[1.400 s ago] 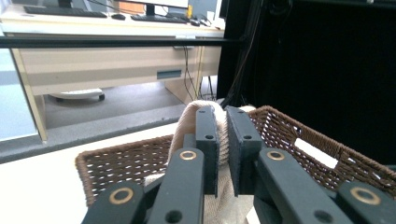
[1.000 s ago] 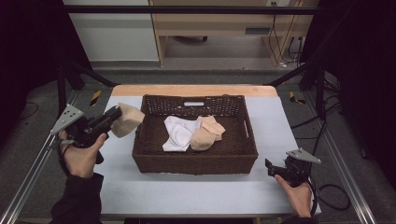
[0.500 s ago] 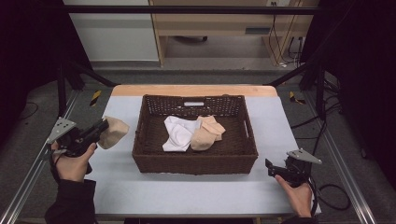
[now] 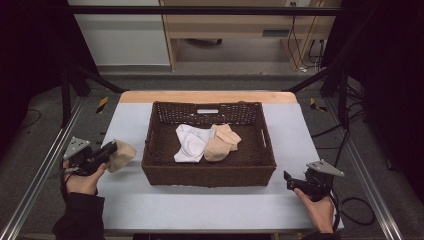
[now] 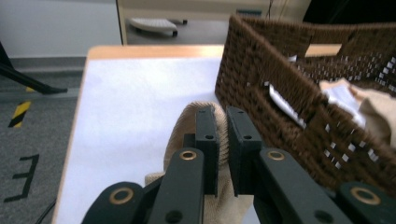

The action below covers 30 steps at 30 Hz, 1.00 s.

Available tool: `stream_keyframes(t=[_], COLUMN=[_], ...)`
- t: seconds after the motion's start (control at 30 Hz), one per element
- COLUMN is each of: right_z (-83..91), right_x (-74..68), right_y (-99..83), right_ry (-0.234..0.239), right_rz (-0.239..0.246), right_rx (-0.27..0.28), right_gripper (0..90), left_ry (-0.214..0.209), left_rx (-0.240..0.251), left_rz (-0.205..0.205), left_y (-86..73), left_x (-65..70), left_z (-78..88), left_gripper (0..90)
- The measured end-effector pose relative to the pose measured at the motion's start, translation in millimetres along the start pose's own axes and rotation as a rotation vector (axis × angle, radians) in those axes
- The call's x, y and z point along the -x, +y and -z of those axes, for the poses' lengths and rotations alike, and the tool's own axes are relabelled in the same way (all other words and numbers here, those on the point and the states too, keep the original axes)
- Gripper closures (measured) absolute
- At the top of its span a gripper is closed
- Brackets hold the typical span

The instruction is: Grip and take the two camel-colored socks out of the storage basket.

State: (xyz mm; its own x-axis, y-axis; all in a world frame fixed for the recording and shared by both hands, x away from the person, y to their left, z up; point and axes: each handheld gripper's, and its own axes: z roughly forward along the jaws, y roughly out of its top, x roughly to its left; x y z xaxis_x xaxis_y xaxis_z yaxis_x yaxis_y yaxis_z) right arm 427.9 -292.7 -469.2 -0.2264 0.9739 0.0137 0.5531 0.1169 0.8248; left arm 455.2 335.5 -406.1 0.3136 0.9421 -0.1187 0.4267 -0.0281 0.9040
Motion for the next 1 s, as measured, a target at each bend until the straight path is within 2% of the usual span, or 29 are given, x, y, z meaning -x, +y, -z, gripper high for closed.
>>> stream_keyframes(t=[0.33, 0.43, 0.57, 0.73, 1.0], right_z=[-0.8, -0.7, -1.1, -0.9, -0.7], right_x=[-0.5, -0.7, -0.5, -0.3, 0.2], right_y=[-0.4, -0.5, -0.5, -0.4, -0.2], right_ry=[0.001, 0.001, -0.001, -0.003, -0.002], right_rz=[0.004, 0.004, 0.007, 0.007, 0.002], right_rx=[-0.007, -0.007, -0.008, -0.007, -0.004], right_gripper=[6.8, 6.8, 6.8, 6.7, 6.7], left_ry=[-0.013, -0.011, 0.006, 0.028, 0.027], left_rx=[-0.136, -0.151, -0.138, -0.095, 0.016], left_rz=[-0.035, -0.051, -0.049, -0.040, -0.011], left_y=[-18.9, -21.8, -22.6, -18.3, -0.4], left_x=[4.1, 4.5, 3.7, 1.7, 11.2], left_z=[-21.6, -25.0, -25.7, -20.6, -5.0], left_gripper=[83.1, 81.6, 71.1, 59.8, 56.1])
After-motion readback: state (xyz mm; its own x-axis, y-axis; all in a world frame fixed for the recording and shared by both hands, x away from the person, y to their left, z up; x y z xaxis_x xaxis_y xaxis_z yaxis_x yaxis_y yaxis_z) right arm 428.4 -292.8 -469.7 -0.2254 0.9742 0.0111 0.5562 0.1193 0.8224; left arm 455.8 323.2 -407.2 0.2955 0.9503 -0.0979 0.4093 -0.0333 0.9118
